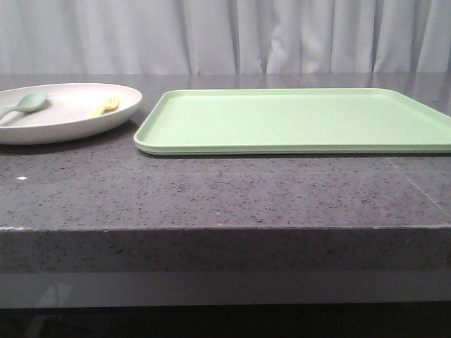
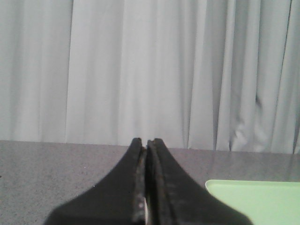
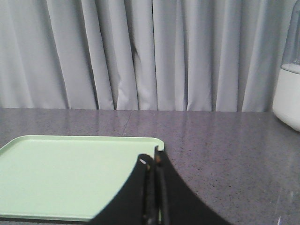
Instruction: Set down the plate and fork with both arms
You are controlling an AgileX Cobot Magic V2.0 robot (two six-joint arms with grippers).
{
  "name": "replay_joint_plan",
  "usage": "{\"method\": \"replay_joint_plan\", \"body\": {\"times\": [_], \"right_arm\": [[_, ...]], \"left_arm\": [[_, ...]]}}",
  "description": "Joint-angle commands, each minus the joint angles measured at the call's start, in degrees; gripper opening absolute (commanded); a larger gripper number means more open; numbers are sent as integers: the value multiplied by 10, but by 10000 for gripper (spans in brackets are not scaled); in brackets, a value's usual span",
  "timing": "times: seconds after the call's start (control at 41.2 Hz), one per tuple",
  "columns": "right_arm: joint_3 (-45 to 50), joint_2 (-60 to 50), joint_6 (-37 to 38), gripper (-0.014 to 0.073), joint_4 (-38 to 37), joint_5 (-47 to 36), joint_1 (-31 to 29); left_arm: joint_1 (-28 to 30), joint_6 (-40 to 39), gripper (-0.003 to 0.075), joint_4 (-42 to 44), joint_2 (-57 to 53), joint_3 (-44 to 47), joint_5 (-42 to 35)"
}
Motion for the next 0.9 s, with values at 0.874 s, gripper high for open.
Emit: {"method": "replay_joint_plan", "body": {"times": [0.874], "right_arm": [[-123,176,-3,-118,0,66,1]], "left_arm": [[-5,-4,-20,-5,208,-116,89]]}}
